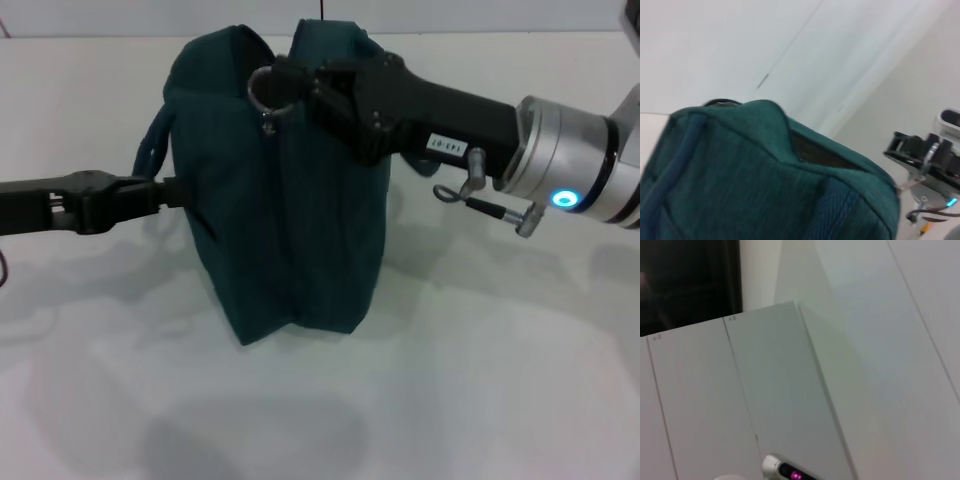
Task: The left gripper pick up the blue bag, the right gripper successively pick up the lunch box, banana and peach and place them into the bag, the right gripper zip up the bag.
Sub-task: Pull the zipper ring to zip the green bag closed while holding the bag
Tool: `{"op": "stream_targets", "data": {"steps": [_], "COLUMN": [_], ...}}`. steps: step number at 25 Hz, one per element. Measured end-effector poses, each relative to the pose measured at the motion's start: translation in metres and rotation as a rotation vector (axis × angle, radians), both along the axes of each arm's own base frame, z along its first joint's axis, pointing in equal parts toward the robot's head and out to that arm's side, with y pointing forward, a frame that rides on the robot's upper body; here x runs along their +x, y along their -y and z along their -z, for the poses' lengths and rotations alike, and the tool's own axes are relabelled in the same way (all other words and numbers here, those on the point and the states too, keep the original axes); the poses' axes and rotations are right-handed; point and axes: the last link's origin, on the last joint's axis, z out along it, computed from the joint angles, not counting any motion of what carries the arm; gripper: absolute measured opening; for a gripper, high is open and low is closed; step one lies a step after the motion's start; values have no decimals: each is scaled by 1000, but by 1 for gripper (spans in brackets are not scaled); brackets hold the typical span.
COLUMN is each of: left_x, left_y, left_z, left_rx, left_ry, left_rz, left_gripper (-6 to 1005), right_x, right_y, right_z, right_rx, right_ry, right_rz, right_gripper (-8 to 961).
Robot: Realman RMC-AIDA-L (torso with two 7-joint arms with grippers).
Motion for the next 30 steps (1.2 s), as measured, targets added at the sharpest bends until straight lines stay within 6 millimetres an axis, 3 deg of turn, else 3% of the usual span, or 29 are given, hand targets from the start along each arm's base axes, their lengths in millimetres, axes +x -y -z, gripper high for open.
{"op": "stream_targets", "data": {"steps": [11,30], "left_x": [-13,7], "left_y": [8,4], "left_z": [1,24], "left_rx": [19,-58], "left_ry": [-16,-5], "left_rz": [-40,65], "left_gripper": [-1,-1], "right_x": [0,-1], "right_y": [7,-9], "right_z": [5,10], "right_rx": [-29,-42], "right_ry": [2,49], "right_rz": [-15,59], "right_gripper": [68,70]}}
